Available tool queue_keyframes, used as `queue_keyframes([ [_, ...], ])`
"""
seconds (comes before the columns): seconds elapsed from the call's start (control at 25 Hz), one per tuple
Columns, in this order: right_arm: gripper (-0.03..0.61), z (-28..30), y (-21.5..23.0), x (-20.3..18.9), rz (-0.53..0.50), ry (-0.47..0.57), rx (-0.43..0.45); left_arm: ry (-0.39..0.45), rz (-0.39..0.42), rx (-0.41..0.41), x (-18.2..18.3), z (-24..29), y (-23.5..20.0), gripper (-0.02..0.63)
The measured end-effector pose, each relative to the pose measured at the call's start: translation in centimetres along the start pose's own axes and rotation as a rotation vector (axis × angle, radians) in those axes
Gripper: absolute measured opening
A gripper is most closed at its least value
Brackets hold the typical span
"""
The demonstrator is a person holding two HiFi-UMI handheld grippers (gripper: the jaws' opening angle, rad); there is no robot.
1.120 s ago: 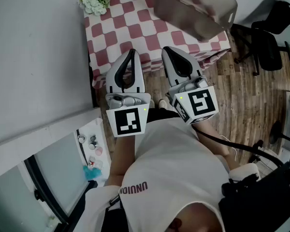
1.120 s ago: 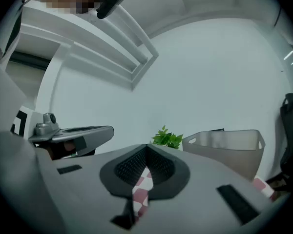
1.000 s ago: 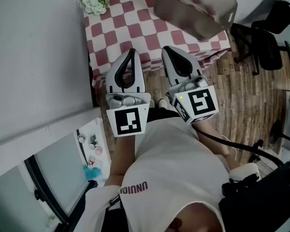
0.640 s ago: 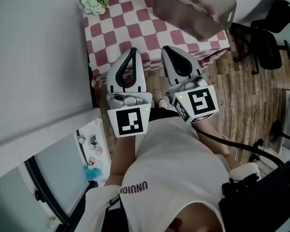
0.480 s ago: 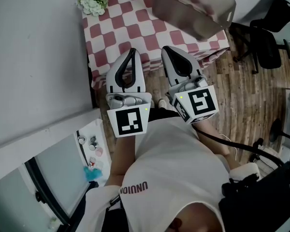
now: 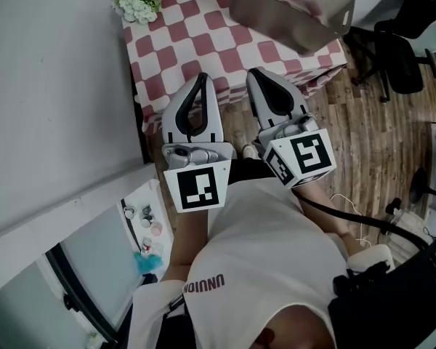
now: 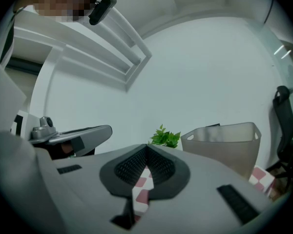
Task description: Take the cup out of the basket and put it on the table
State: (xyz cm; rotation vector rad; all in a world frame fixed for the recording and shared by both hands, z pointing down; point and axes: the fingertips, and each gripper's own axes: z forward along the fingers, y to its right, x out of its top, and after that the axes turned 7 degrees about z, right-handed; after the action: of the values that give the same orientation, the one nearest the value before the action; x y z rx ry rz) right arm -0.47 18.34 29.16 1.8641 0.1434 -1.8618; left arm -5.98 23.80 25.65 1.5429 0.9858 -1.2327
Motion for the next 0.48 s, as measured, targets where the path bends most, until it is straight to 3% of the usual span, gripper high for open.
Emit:
queue_keyframes([
  [0.32, 0.018, -0.8, -1.3, -1.5, -0.005, -0.011, -0.035, 0.001, -0.061, -0.037, -1.2, -1.0, 0.0, 0.011],
  [0.48, 0.018, -1.2, -0.9, -1.2, -0.022, -0.005, -0.067, -0.005, -0.051, -0.057, -1.2, -0.8, 0.3, 0.011],
])
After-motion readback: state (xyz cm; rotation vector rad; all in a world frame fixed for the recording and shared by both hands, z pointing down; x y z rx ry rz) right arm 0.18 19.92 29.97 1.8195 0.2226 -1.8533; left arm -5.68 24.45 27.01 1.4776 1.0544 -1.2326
